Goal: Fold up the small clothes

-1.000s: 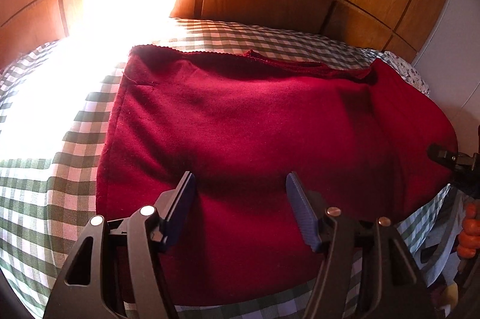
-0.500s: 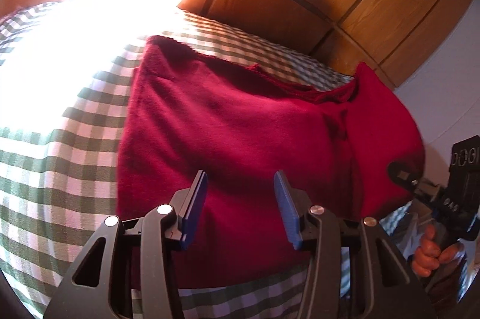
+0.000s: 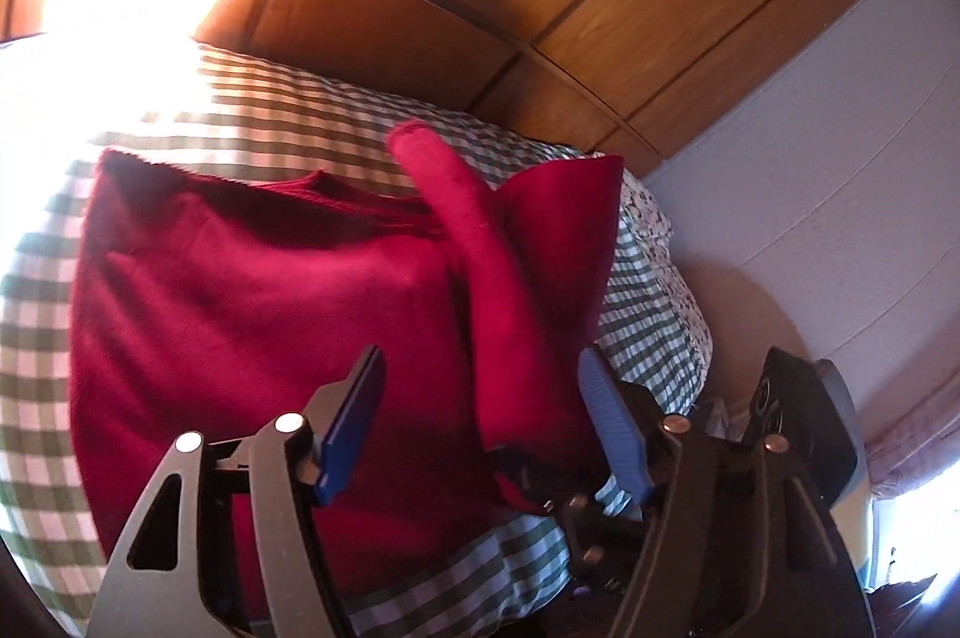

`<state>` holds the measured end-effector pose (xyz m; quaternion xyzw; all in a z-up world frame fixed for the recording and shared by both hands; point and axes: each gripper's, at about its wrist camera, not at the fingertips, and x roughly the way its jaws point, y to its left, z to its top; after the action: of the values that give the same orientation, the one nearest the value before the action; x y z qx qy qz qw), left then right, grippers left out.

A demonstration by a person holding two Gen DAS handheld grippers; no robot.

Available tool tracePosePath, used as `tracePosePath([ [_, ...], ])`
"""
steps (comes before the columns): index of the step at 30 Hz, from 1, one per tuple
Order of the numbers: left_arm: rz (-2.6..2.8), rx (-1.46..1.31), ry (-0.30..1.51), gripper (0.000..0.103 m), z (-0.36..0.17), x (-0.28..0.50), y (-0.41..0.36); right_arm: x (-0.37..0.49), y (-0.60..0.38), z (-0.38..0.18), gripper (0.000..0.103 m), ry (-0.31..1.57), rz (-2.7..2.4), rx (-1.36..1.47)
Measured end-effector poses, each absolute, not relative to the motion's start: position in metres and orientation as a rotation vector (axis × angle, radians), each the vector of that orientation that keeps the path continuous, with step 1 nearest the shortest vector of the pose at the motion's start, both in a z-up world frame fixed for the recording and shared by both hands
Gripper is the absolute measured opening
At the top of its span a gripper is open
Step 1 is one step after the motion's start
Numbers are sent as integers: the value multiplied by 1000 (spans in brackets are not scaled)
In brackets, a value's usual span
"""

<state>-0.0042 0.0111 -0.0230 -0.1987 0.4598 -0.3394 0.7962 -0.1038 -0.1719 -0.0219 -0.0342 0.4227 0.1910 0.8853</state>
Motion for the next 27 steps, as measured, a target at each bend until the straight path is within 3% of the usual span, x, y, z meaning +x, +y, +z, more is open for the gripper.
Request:
tracePosePath([
  [4,-787,-394,1049,74,-24,17,-15,-110,-161,-25,28,839,377,-178],
  [16,-850,-281,1180,74,-31,46,-67,-130,-129,-40,28,687,340,-500],
  [17,-836,-263,1184,71,-33,46,-68,-131,-128,-40,28,674,335,-519],
  [19,-798,-239,1201,54,-39,47,-69,-132,-126,-41,28,662,331,-541],
  [20,-773,-226,1204,36,-42,49,-69,-133,-127,-41,28,662,330,-539],
  [21,-749,-210,1197,28,-44,49,-71,-133,-128,-40,28,665,329,-532],
  [24,-726,-217,1163,21,-44,45,-58,-132,-141,-31,36,676,369,-441],
  [26,-713,-219,1138,19,-41,43,-50,-131,-155,-22,49,702,434,-330],
  [27,-716,-222,1123,19,-39,42,-45,-129,-171,-15,49,731,486,-221],
])
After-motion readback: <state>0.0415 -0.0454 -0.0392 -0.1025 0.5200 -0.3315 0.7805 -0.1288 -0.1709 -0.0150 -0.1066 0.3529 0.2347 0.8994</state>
